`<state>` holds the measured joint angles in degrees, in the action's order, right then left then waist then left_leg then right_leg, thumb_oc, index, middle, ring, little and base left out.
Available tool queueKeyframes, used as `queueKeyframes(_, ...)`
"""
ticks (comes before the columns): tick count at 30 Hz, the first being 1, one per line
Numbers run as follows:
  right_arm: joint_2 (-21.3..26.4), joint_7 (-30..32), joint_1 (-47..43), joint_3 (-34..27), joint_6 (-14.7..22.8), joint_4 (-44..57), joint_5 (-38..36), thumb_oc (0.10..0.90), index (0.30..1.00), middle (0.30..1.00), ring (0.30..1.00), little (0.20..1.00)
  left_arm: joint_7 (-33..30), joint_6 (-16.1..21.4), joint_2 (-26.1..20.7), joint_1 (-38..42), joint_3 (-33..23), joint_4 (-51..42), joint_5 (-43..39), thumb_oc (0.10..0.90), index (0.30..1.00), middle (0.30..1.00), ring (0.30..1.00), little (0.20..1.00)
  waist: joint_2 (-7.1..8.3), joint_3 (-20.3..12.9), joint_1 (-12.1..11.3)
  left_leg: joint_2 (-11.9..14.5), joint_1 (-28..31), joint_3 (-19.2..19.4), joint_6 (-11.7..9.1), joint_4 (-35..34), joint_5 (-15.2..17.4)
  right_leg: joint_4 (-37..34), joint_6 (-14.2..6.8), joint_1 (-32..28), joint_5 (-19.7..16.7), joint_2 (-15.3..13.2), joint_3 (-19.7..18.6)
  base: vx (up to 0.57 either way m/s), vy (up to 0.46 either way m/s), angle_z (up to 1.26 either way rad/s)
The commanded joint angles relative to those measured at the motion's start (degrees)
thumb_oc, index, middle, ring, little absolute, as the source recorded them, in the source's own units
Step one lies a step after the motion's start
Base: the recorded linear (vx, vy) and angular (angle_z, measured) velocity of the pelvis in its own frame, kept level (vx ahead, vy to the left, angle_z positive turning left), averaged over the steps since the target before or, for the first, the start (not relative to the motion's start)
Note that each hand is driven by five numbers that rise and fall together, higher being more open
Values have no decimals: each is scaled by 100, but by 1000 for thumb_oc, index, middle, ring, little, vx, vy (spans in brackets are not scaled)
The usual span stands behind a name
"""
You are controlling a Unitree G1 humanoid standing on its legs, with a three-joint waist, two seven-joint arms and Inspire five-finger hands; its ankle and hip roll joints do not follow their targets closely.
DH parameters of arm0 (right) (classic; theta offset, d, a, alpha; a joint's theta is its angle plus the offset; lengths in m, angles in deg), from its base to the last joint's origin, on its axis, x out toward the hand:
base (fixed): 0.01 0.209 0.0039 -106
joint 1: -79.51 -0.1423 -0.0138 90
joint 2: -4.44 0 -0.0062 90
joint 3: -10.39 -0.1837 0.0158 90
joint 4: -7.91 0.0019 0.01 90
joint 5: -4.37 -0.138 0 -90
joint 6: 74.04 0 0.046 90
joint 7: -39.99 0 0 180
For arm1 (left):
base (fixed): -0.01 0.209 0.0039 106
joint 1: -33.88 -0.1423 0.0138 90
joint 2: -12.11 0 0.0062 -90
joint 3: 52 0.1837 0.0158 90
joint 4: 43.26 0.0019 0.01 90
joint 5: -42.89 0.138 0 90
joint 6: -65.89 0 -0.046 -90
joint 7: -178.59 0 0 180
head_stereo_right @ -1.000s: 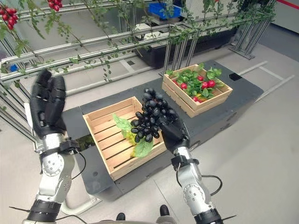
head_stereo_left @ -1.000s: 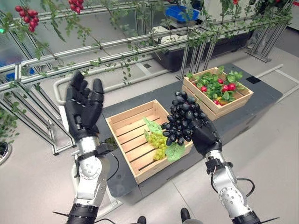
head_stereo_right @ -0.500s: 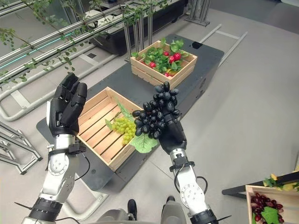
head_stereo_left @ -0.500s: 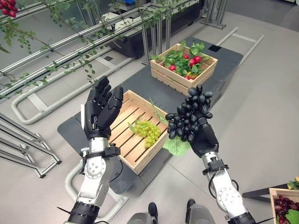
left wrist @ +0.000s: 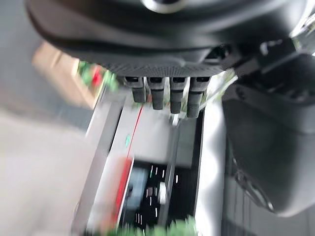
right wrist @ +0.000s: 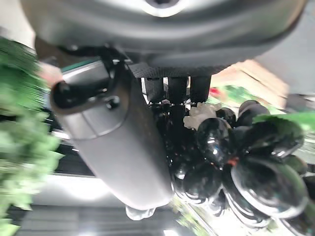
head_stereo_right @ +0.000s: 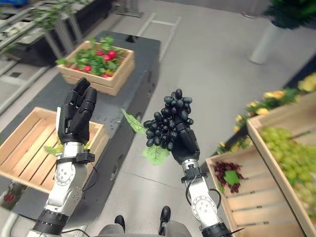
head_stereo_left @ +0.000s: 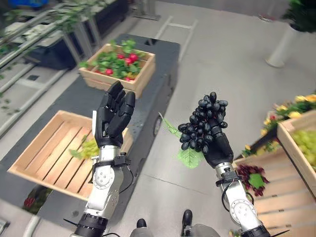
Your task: Pick up the fruits from the basket on one side to the basket on the other side
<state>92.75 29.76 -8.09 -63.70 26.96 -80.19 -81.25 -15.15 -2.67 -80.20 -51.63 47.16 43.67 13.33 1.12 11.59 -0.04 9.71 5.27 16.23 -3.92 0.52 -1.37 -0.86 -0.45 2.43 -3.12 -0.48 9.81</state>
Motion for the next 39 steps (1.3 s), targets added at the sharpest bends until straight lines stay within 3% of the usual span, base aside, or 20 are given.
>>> queueKeyframes(1,-203,-666,-349,-235,-181,777,229,400,300,300,300,300,143,757,-253,477,12,-468,23,800,900,900,900,900,322,-470,113,-502,-779,-610,161,126,58,-412,-306,-709,176,-161,-342,-12,-89,-36)
queueKeyframes(3,-157,-757,-236,-241,-494,769,149,400,300,300,300,300,2,814,-234,340,-14,-505,113,800,900,900,900,900,359,-486,58,-521,-813,-1220,148,310,129,-373,-251,-687,169,-117,-648,12,-54,-80)
queueKeyframes(4,-148,-774,-221,-239,-561,770,126,400,300,300,300,300,-17,827,-236,313,-28,-508,128,800,900,900,900,900,365,-509,52,-529,-826,-1327,146,317,119,-365,-247,-661,159,-115,-694,56,30,-123)
queueKeyframes(6,-101,-825,-180,-167,-816,725,71,400,300,300,300,300,-132,865,-251,141,-124,-561,182,800,900,900,900,900,374,-577,-37,-637,-781,-2072,173,416,182,-265,-220,-595,164,-86,-1102,62,83,-112)
queueKeyframes(10,-23,-596,-144,-43,-1005,658,315,400,300,300,300,300,-88,764,-261,19,-212,-653,94,800,900,900,900,900,298,-640,-103,-754,-666,-2620,207,294,170,-178,-245,-515,189,-137,-1393,28,230,-108)
queueKeyframes(14,88,-469,-167,1,-982,573,237,400,300,300,300,300,70,691,-257,161,-57,-573,-9,800,900,900,900,900,177,-659,39,-692,-521,-2280,175,85,185,-115,-371,-437,219,-314,-1316,-56,416,-84)
queueKeyframes(19,-20,-364,-148,77,-837,632,240,400,300,300,300,300,350,757,-295,212,73,-553,-108,800,900,900,900,900,81,-538,124,-1028,-435,-1995,321,118,473,102,-772,-108,35,-728,-1466,-99,455,-5)
queueKeyframes(21,-80,-287,-85,87,-975,610,359,400,300,300,300,300,398,691,-292,183,33,-561,-138,800,900,900,900,900,93,-490,146,-1221,-427,-1880,423,146,557,-63,-944,21,-356,-974,-1566,-95,357,-20)
queueKeyframes(22,-91,-353,-80,82,-1114,595,398,400,300,300,300,300,341,661,-302,170,-16,-587,-85,800,900,900,900,900,130,-458,130,-1322,-398,-1788,474,155,625,-289,-1032,100,-689,-1178,-1498,-119,260,-32)
queueKeyframes(23,-121,-354,-100,92,-1245,554,446,400,300,300,300,300,283,617,-334,188,-46,-585,-50,800,900,900,900,900,147,-429,93,-1358,-394,-1697,507,153,672,-331,-1060,225,-798,-1274,-1355,-127,236,-37)
queueKeyframes(25,-94,-392,-155,54,-1389,451,425,400,300,300,300,300,281,583,-368,208,-106,-545,-74,800,900,900,900,900,141,-416,37,-1360,-402,-1610,535,115,660,-205,-1054,299,-742,-1272,-1189,-148,120,-77)
queueKeyframes(26,-14,-377,-243,26,-1577,396,502,400,300,300,300,300,290,579,-409,193,-161,-515,-94,800,900,900,900,900,116,-402,-47,-1317,-459,-1511,577,94,601,192,-989,380,-539,-1184,-985,-217,83,-102)
queueKeyframes(30,140,-400,-341,10,-1572,245,520,400,300,300,300,300,413,631,-497,125,-180,-528,-215,800,900,900,900,900,1,-400,-181,-1187,-579,-1419,715,-49,358,1429,-777,457,106,-913,-697,-169,2,-48)
queueKeyframes(32,148,-512,-305,59,-1456,156,638,400,300,300,300,300,422,615,-515,126,-107,-608,-174,800,900,900,900,900,66,-407,-266,-1202,-746,-1465,761,49,334,1560,-709,369,187,-905,-586,-153,-139,-18)
queueKeyframes(35,108,-586,-246,83,-1347,19,745,400,300,300,300,300,419,585,-524,129,-65,-626,-222,800,900,900,900,900,167,-436,-400,-1199,-895,-1626,696,107,274,950,-686,3,126,-1054,-424,-97,-255,8)
queueKeyframes(36,66,-647,-302,120,-1335,-103,816,400,300,300,300,300,367,625,-525,145,-66,-617,-169,800,900,900,900,900,271,-451,-525,-1122,-939,-1612,584,56,248,325,-790,-139,-295,-1369,-190,-155,-417,-29)
queueKeyframes(39,33,-625,-622,201,-1332,-236,867,400,300,300,300,300,242,730,-607,243,-91,-558,-106,800,900,900,900,900,406,-368,-604,-900,-901,-1385,455,-88,279,-156,-996,-15,-814,-1658,-21,-164,-398,-93)
